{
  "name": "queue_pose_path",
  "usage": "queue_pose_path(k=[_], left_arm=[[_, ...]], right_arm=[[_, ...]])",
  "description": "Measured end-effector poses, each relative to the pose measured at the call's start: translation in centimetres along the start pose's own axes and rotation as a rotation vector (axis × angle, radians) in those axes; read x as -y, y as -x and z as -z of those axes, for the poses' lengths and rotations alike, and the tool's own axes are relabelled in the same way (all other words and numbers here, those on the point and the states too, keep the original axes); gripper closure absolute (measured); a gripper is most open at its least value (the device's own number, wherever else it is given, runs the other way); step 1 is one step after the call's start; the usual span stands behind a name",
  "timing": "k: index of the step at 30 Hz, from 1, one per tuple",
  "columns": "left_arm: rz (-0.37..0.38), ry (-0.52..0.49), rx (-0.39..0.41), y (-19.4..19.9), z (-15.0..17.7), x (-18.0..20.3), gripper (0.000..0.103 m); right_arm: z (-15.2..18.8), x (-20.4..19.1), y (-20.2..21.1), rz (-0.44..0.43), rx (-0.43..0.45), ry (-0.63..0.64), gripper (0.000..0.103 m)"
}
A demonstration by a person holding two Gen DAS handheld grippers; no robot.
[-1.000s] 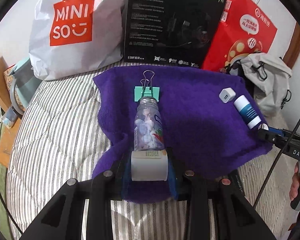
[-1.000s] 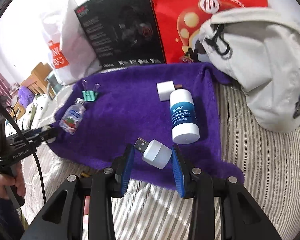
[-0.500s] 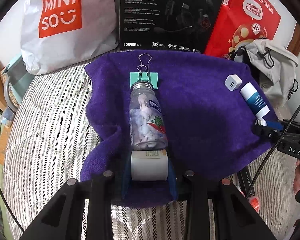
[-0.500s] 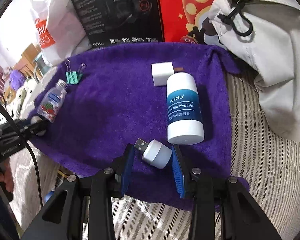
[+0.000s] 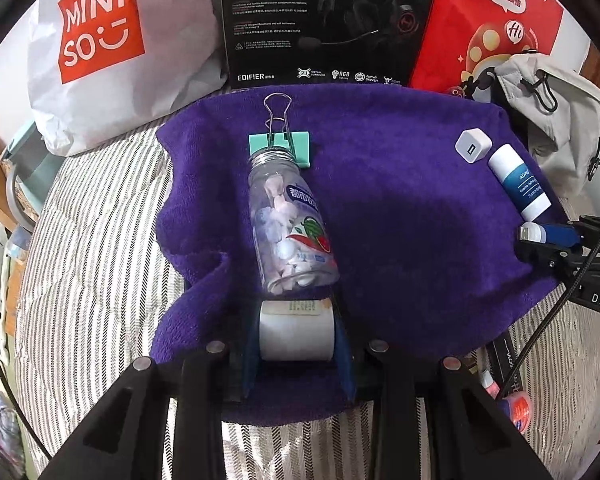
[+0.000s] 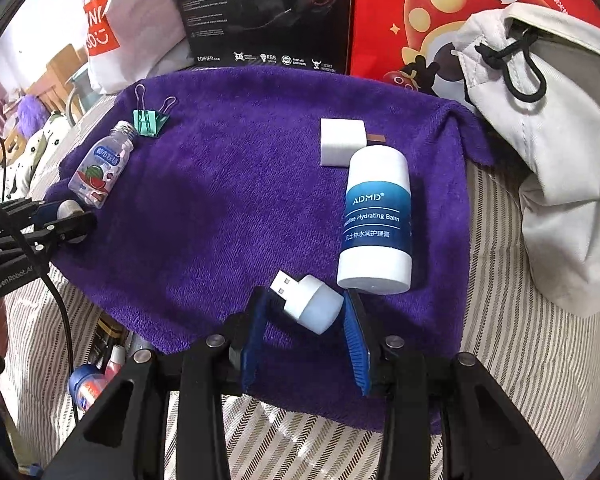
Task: Organize rigid objects
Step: 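Carry the tape roll and USB cap over the purple towel with both grippers, then release tape roll with left while right releases USB cap onto towel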
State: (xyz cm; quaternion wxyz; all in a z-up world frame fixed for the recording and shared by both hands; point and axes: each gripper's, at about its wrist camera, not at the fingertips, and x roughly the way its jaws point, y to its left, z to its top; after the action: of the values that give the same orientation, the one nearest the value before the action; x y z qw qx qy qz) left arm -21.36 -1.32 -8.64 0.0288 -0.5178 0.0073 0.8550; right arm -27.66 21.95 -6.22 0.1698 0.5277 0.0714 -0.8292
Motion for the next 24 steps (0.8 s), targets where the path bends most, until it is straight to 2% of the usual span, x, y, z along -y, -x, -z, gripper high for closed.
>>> queue_pose_path(k=[3,7,10,11,14,16,18,20,24], left_arm=[[0.018,0.004,-0.006,0.1,0.0,-0.2,0.071],[0.069,0.019,-0.006,0.4,0.2,-0.4,0.066],[0.074,0.022,-0.002,0.9,0.4,-0.4,0.058],[0.072,0.024,0.001,1.2,0.4,-0.5,0.054],[0.093,0.045,0.015,2.1,0.8,-0.6,0.049],[0.092,0.053,0.027,2.9,1.1,-0.5,0.041],[0.085,0.048,0.047,3.7,1.5,-0.2,0.029],[0.088,0.042,0.060,4.4,1.9,0.2,0.029],[0.089,0.026,0.073,5.3,3.1,1.4,0.024]], right_arm=[[0.0,0.2,0.0,-0.018,-0.008,-0.008,0.063],[0.2,0.9,0.3,-0.042,-0.025,-0.035,0.056],[0.7,1.7,0.8,-0.043,-0.027,-0.076,0.048],[1.0,1.8,1.1,-0.051,-0.022,-0.085,0.048],[1.7,2.0,2.3,-0.060,0.000,-0.103,0.048],[2.1,1.8,3.1,-0.049,0.017,-0.109,0.048],[2.7,1.8,4.2,-0.032,0.035,-0.121,0.043],[3.1,1.6,4.8,-0.025,0.047,-0.124,0.033],[4.6,0.9,5.9,-0.005,0.064,-0.123,0.029]])
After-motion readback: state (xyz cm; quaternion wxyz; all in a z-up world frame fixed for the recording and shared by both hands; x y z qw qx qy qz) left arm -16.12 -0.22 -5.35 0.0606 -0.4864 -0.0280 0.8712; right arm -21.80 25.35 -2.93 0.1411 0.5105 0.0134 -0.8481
